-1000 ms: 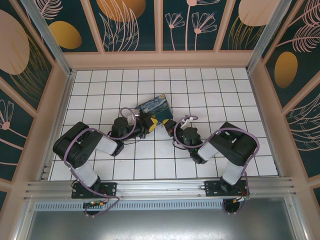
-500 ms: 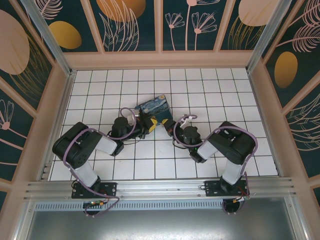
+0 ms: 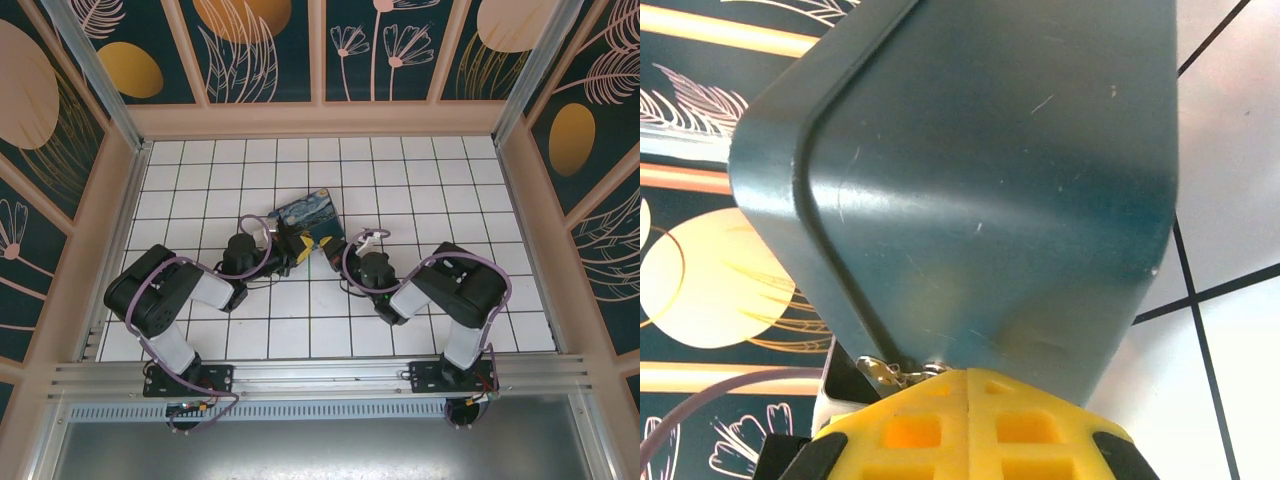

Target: Unlock a padlock with a key

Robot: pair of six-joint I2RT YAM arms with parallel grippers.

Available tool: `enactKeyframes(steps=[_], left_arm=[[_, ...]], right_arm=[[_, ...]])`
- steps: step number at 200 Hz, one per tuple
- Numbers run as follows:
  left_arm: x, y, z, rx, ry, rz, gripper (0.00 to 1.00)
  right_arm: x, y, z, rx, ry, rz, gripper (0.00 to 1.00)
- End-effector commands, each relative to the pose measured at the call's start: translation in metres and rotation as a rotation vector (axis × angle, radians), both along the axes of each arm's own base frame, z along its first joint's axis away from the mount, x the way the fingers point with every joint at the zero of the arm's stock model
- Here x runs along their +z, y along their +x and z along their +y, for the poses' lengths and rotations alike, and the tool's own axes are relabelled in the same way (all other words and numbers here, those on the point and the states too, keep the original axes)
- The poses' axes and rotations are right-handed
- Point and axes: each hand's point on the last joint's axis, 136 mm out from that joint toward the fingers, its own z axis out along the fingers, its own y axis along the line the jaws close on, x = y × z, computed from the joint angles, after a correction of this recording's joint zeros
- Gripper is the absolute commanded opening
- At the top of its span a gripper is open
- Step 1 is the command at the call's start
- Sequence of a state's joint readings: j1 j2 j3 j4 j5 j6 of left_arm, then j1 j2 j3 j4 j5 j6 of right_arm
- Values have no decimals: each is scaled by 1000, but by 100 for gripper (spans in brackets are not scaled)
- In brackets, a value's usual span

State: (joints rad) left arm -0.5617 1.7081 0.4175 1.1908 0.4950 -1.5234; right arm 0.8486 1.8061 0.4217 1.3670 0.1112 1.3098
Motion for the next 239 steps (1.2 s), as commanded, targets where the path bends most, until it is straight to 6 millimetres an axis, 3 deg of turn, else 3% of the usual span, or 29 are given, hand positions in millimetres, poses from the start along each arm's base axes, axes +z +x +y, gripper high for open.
enactKeyframes(steps=[1,23,42,66,69,83,140,171,186,216,239], left_arm=[[16,-10,-9,-59,-30,-55,0],[17,-9,-10,-54,-50,-46,0],[13,-9,-9,-53,-38,-43,0],[7,-8,-7,-42,-13,-43,0],[-3,-8,-6,-40,5,-23,0],[-16,-6,-4,-30,47,-9,0],[-46,1,5,-3,124,18,0],[-49,4,7,-13,165,2,0],[-50,5,7,-19,184,-3,0],[-51,5,6,-45,231,-10,0],[-49,5,4,-70,262,-14,0]], right_arm=[[28,-6,44,102,121,-37,0],[35,-6,74,158,164,-41,0],[32,-6,78,165,187,-32,0],[26,-7,67,143,181,-15,0],[26,-7,65,140,177,-14,0],[22,-8,57,122,151,-2,0],[8,-15,21,76,33,28,34],[-8,-29,2,76,-66,70,57],[-14,-37,-6,87,-126,81,63],[-22,-48,-21,114,-304,77,66],[-28,-50,-26,169,-534,50,66]])
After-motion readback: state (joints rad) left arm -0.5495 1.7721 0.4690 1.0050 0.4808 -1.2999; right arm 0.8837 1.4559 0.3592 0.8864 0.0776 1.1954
